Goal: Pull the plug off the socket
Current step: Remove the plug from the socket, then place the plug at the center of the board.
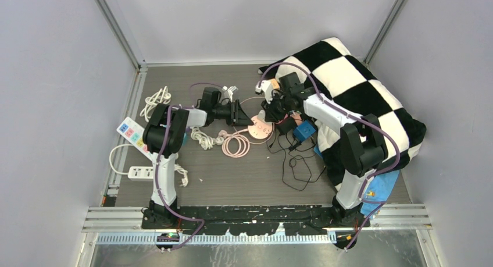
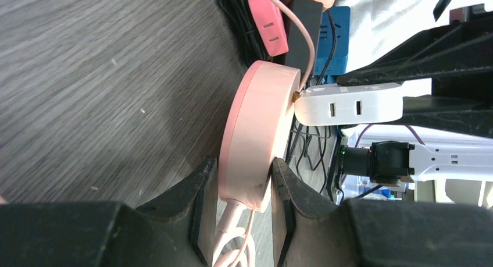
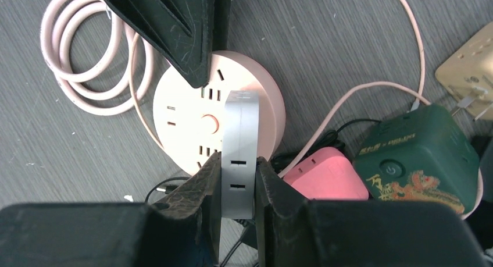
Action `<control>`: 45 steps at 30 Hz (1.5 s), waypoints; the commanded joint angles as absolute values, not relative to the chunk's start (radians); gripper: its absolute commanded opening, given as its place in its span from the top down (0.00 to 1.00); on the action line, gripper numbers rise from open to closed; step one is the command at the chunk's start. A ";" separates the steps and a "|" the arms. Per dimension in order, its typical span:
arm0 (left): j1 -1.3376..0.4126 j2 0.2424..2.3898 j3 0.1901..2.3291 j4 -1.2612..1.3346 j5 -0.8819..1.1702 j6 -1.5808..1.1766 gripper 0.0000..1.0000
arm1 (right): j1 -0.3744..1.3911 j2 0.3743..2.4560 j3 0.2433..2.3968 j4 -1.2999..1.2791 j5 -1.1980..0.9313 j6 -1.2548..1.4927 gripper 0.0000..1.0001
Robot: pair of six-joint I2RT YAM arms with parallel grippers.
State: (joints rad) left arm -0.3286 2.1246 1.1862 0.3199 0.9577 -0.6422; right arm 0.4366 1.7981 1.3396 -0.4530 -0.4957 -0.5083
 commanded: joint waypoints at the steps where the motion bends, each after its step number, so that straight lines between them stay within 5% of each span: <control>1: -0.300 2.151 1.200 0.294 0.767 -0.616 1.00 | 0.547 1.794 1.440 -0.524 -0.652 -0.521 0.99; 15: -0.291 2.151 1.196 0.296 0.768 -0.614 1.00 | 0.373 1.696 1.435 -0.468 -0.579 -0.436 0.99; 32: -0.286 2.116 1.146 0.411 0.785 -0.647 0.99 | 0.369 1.712 1.419 -0.443 -0.625 -0.402 0.99; 45: -0.285 2.053 1.064 0.564 0.792 -0.689 0.49 | 0.355 1.709 1.413 -0.436 -0.642 -0.393 0.99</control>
State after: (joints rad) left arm -0.2977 2.1143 1.0954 0.4808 0.8429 -0.7139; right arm 0.3622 1.7321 1.4155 -0.4782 -0.6144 -0.4076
